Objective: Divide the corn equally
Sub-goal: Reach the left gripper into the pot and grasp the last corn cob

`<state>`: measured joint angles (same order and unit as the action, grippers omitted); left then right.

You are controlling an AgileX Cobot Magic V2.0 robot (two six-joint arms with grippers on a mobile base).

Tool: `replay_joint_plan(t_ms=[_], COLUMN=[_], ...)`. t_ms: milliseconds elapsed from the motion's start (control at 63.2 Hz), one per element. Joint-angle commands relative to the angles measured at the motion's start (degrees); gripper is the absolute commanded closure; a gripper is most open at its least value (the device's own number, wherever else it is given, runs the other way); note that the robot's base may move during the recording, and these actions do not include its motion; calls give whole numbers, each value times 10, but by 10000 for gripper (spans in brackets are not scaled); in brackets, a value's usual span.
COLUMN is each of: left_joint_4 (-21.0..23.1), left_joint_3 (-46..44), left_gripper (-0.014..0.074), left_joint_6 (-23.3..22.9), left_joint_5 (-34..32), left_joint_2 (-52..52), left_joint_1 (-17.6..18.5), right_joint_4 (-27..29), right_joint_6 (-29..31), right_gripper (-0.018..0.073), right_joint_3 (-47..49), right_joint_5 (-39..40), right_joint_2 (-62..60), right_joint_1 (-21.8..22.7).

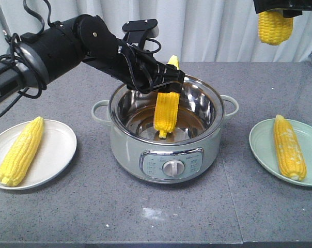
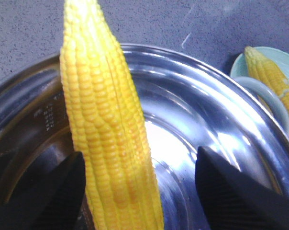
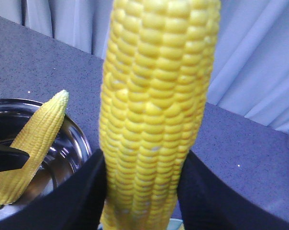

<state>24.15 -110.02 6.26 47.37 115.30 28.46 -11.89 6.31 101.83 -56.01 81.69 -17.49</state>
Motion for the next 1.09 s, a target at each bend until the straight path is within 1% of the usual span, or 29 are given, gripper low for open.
replay_joint_plan(t_ms=[0,364,459,586,649,744,855,1077], left_joint_4=[12,13,14,14,14,14,14,13], left_joint_3=[-17,-17,-17,-17,-17,-17,-17,-17], left_gripper=[115,115,137,235,316,463,605,604], left_joint_6=[-3,-3,-3,-3,-3,-3,-3,-1], left_joint_5=[-39,-54,-53,-54,-54,-47,-37,-32], left_joint_2=[-25,9,12,13,13,11,3,-44], left_joint_1=[3,3,3,3,3,3,3,3], right_joint_4=[-13,-15,-15,-15,-15,-15,-15,-13], right_joint_6=[0,0,0,0,0,0,-1,-11], right_gripper=[565,565,565,565,565,565,565,565], right_joint_3=[16,16,16,16,16,16,16,16], right_joint_5=[39,43,43,43,43,43,43,41], right_joint_2=[-19,-19,-19,-19,-19,-19,-19,-19], right_joint_1=[4,4,4,4,4,4,4,4])
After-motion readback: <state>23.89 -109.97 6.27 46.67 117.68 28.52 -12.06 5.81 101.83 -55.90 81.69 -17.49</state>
